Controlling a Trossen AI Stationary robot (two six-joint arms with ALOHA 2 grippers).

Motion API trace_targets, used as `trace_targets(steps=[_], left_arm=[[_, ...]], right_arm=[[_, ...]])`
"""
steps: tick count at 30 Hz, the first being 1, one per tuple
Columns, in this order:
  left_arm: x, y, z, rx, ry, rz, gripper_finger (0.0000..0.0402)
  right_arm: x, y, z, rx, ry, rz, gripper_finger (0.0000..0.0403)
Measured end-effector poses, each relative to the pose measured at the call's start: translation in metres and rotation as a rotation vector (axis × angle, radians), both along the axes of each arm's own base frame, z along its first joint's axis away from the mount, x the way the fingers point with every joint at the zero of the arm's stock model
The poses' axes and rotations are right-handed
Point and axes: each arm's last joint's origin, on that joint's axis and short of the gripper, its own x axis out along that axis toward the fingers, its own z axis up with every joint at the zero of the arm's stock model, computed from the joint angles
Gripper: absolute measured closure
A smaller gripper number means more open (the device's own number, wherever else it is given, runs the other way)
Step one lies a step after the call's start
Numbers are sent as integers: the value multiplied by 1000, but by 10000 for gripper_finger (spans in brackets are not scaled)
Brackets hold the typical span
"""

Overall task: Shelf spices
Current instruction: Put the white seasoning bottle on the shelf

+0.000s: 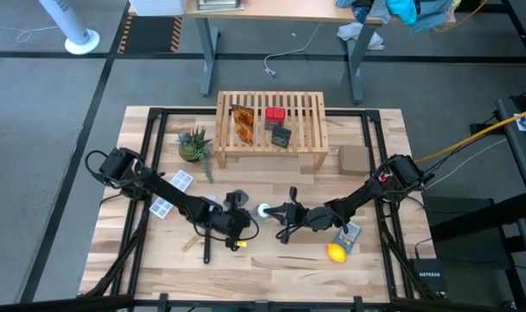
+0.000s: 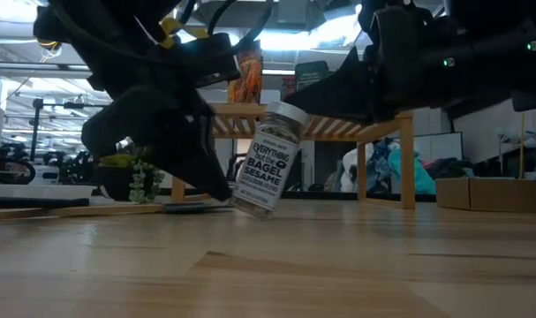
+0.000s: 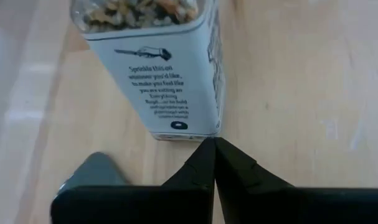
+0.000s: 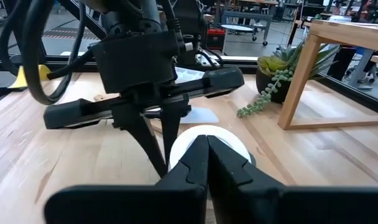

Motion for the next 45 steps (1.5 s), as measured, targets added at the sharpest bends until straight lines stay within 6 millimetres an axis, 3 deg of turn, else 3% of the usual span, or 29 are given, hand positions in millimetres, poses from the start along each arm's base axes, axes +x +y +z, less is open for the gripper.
trace_targets(steps=[35, 39, 45], left_arm=[[-3, -7, -1, -5, -1, -3, 401], [-12, -21, 4, 100, -45, 17, 401], [-34, -41, 23, 321, -141, 57, 401]], right_arm=[[13, 7, 18, -60, -68, 20, 395], [6, 14, 21, -130, -65, -32, 395], [-25, 35, 43, -256, -76, -105, 395]])
